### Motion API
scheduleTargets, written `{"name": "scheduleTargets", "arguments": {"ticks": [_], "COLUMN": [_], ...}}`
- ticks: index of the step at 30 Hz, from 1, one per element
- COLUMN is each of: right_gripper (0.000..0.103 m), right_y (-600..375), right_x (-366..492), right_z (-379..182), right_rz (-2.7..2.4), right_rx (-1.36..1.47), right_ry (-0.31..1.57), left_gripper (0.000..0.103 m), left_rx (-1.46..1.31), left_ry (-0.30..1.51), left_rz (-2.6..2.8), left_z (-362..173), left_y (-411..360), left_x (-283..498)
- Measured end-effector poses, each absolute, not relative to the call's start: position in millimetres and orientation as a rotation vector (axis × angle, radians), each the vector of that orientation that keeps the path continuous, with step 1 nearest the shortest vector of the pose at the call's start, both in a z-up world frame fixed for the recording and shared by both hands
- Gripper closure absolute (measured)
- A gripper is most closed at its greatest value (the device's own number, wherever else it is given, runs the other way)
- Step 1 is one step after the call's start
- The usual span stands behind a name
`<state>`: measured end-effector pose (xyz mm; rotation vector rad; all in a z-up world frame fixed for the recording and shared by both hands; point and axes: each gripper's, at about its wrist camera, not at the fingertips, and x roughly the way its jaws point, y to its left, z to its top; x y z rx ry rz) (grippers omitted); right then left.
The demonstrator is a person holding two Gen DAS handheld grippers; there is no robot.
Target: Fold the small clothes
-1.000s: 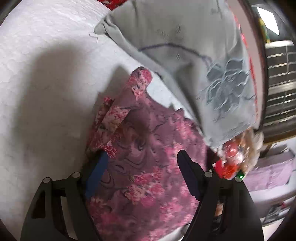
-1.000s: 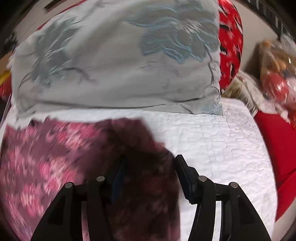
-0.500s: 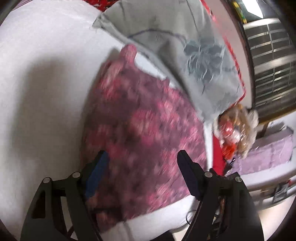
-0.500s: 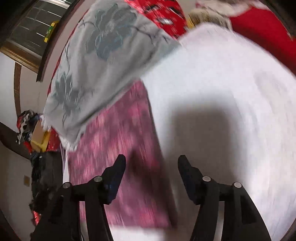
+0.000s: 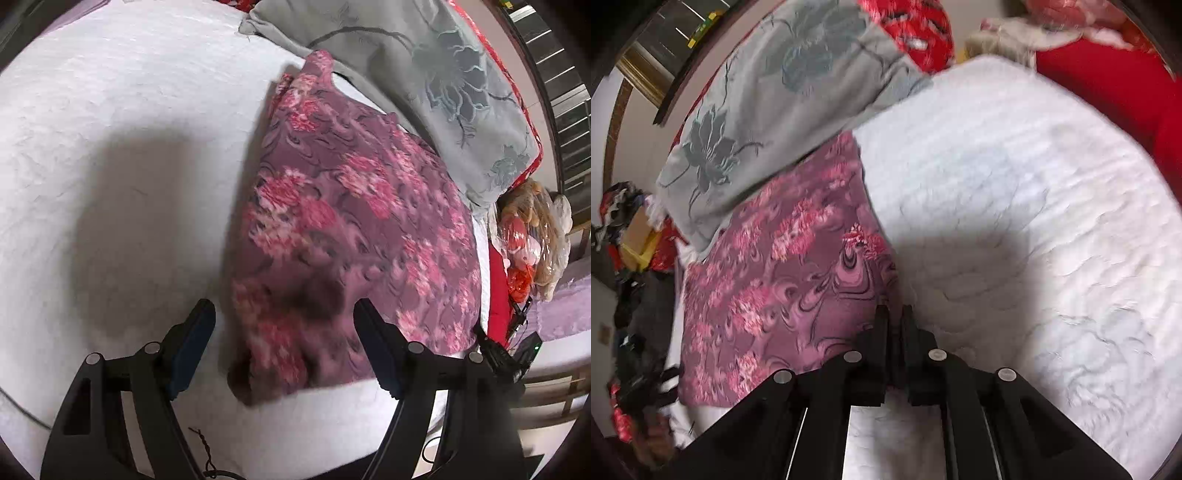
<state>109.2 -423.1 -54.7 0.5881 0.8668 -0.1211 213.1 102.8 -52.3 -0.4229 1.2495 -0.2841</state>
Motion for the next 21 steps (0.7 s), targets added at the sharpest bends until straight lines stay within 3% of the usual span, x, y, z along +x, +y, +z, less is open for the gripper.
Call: {"name": "scheduleTargets", "arguments": {"ticks": [6, 21], "right_gripper": [0.080, 0.083], "right_y": [-387, -362], "right_x": [110, 123], "right_z": [-15, -68], "right_rz": [-0.036, -0.032], "right_rx": [0.537, 0.534], "right_ry": [0.724, 0.897], "left_gripper": [0.026, 0.026], "left_rx": [-0.208, -0.114], "left_ry": [1.141, 1.125], "left_rz": [-0.229, -0.229], "left_z": [-31, -44], "left_y": [70, 56], "left_x": [204, 213]}}
